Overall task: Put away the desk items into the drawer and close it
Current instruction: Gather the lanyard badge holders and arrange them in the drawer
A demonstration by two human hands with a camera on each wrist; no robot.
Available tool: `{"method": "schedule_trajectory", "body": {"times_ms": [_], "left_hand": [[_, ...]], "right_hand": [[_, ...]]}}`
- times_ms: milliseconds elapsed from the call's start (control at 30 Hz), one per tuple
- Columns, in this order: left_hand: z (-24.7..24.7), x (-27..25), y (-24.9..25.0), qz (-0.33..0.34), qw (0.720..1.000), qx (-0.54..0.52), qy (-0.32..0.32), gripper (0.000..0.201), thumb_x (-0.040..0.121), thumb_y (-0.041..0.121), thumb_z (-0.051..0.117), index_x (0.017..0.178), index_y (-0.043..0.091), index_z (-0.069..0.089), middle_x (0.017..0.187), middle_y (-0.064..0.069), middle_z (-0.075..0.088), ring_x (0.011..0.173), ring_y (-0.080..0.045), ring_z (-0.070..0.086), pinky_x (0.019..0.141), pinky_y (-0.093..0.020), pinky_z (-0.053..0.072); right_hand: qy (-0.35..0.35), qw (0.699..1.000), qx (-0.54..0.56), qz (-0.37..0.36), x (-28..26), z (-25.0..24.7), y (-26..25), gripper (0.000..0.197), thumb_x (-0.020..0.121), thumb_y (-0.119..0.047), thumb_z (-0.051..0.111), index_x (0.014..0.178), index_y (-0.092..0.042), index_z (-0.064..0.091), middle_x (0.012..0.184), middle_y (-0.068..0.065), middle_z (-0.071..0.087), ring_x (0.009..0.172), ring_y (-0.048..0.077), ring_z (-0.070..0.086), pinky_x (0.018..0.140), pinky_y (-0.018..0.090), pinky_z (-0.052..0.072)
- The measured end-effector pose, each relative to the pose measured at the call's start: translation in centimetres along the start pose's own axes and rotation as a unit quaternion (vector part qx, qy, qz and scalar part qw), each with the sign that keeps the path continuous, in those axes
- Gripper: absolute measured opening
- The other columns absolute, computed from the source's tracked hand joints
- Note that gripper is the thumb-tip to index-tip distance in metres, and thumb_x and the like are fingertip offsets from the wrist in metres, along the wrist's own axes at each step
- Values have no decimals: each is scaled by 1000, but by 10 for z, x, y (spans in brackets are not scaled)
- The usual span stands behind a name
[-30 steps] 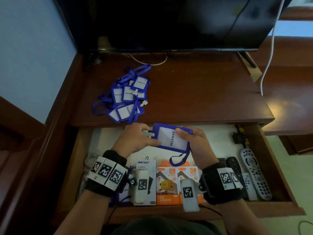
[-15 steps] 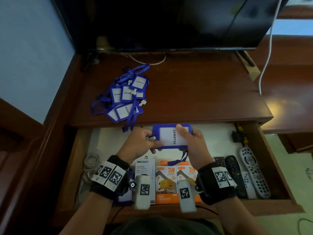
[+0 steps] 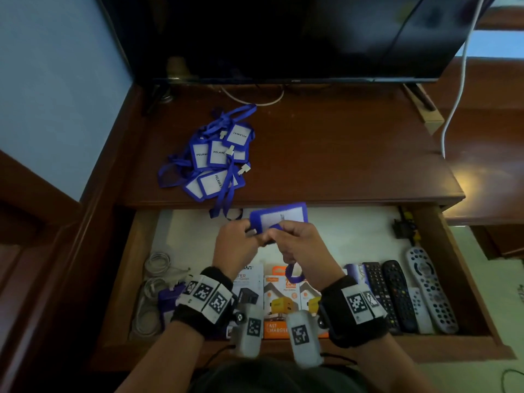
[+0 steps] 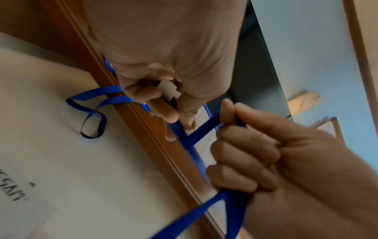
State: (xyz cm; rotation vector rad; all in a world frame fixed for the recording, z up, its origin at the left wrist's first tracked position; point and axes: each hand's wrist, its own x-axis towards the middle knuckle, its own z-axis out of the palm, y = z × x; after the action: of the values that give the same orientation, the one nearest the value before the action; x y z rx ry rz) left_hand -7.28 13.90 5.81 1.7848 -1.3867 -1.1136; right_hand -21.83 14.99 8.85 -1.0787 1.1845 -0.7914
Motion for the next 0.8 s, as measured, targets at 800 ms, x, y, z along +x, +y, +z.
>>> {"method": "schedule_trajectory", "body": {"times_ms": [800], "left_hand": [[-37,-5,6,13,949,-213,-231,25,68,6,66,82,23,78,82,-6,72,76,-29,55,70,-36,42]], "right_hand": [[34,995,31,93,2,-39,9,39,98,2,35,67,-6,56,48,1,55,40,11,49,42,17,28]]}}
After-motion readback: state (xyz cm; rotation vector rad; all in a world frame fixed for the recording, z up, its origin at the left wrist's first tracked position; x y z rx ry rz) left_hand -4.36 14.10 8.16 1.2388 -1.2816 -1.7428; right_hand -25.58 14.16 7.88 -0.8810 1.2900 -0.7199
